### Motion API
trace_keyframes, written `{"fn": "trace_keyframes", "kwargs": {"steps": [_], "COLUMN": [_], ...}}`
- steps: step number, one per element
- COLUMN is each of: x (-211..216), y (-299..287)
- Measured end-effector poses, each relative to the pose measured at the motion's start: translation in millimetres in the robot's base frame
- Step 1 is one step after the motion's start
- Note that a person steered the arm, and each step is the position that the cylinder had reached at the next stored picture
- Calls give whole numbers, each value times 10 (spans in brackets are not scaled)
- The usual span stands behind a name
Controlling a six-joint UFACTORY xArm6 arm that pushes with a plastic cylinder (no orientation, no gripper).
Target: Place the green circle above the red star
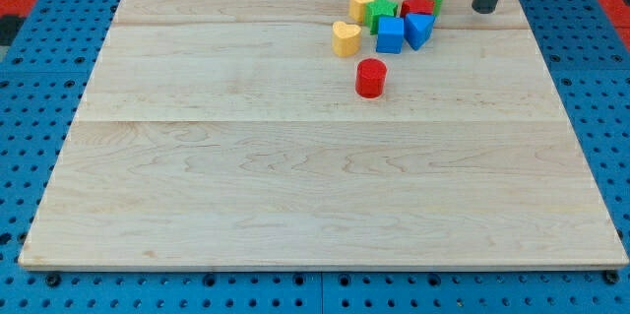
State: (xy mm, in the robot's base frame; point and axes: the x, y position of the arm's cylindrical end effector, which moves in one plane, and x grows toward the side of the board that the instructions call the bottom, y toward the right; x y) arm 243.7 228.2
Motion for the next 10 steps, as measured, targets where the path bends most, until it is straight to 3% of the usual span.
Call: {"fn": "trace_keyframes", "kwargs": {"steps": [3,4,5,6,8,9,10], "x": [-516,-174,379,165,-94,-135,108], "y": [-456,-71,-78,-501,-560,-518,-205]}}
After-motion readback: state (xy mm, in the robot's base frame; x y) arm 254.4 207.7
